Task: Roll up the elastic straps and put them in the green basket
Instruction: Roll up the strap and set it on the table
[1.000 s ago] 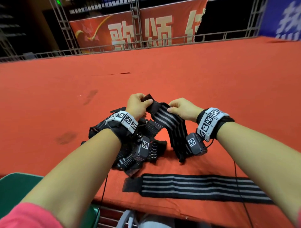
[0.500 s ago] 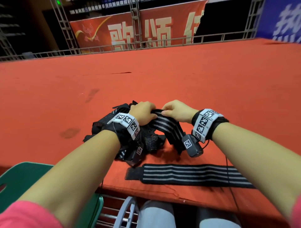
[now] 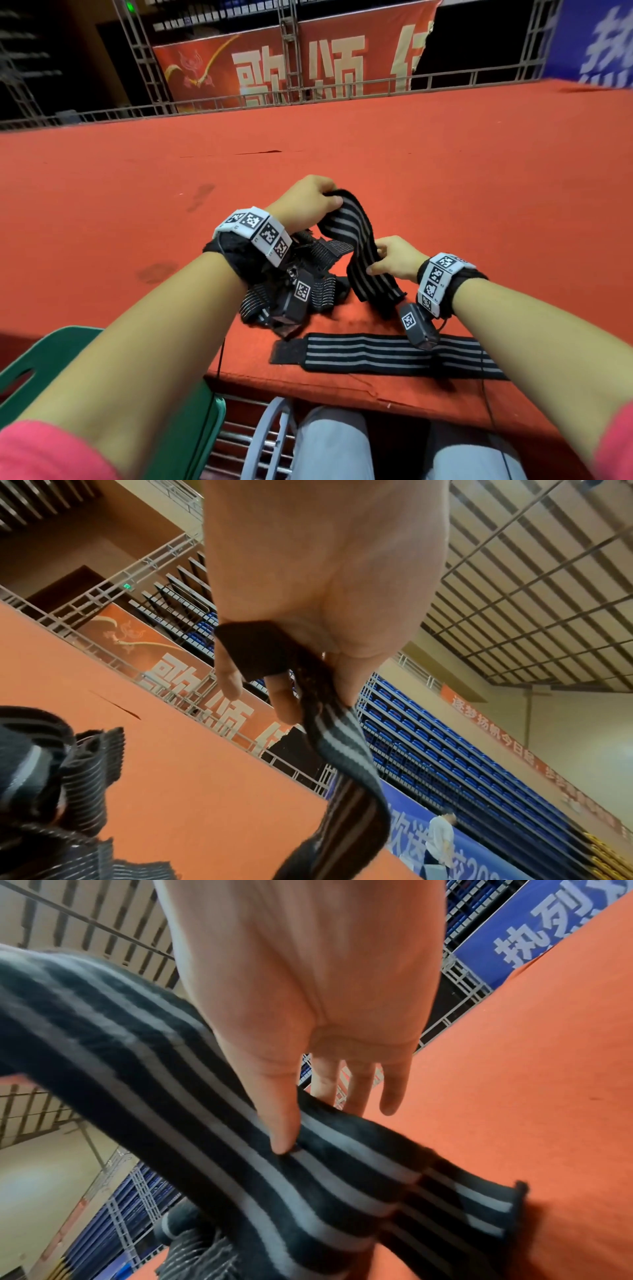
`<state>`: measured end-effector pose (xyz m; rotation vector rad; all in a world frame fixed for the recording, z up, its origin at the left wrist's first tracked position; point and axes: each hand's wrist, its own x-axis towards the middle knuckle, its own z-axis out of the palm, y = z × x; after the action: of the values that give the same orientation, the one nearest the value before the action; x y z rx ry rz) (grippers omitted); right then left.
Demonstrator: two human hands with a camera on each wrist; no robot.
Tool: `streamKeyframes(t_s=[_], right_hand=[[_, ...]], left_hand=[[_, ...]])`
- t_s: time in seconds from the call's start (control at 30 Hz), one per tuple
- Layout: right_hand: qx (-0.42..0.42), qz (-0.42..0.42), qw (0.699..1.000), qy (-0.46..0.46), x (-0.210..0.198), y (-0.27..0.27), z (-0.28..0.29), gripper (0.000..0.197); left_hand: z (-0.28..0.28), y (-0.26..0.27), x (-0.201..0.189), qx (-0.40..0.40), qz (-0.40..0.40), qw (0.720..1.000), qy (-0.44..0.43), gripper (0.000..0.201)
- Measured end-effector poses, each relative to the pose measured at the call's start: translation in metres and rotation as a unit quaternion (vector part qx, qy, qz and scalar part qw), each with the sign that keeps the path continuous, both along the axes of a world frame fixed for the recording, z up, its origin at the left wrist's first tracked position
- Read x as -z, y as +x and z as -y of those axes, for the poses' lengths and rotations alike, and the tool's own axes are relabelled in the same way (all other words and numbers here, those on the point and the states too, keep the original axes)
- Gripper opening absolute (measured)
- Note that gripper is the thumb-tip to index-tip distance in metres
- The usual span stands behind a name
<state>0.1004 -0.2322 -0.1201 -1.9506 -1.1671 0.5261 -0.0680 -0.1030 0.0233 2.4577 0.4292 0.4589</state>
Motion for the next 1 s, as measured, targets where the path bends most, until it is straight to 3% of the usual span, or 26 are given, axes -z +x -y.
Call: streamKeyframes(t_s=[0.2, 0.43, 0.53, 0.63, 1.0], right_hand=[[0.059, -0.002, 0.998, -0.003, 0.000, 0.013, 0.010, 0.012], [-0.008, -0.040, 0.997, -0.067, -0.010, 0.014, 0.040, 0.028], [-0.015, 0.011, 0.991, -0.131, -0.004, 0.015, 0.055, 0.017], [0.006, 0.017, 0.991, -0.130, -0.005, 0.014, 0.072, 0.010], [0.101, 0.101, 0.987, -0.068, -0.054, 0.021, 0.142, 0.031]], left_hand=[[-0.010, -0.006, -0.008, -0.049, 0.049, 0.996, -0.063, 0.024], [-0.013, -0.011, -0.029, -0.086, 0.125, 0.984, -0.095, 0.015], [-0.011, -0.011, -0.038, -0.115, 0.161, 0.976, -0.087, 0.017], [-0.017, -0.015, -0.039, -0.149, 0.190, 0.965, -0.104, 0.022], [-0.033, -0.047, 0.010, -0.206, 0.117, 0.966, -0.100, 0.022]])
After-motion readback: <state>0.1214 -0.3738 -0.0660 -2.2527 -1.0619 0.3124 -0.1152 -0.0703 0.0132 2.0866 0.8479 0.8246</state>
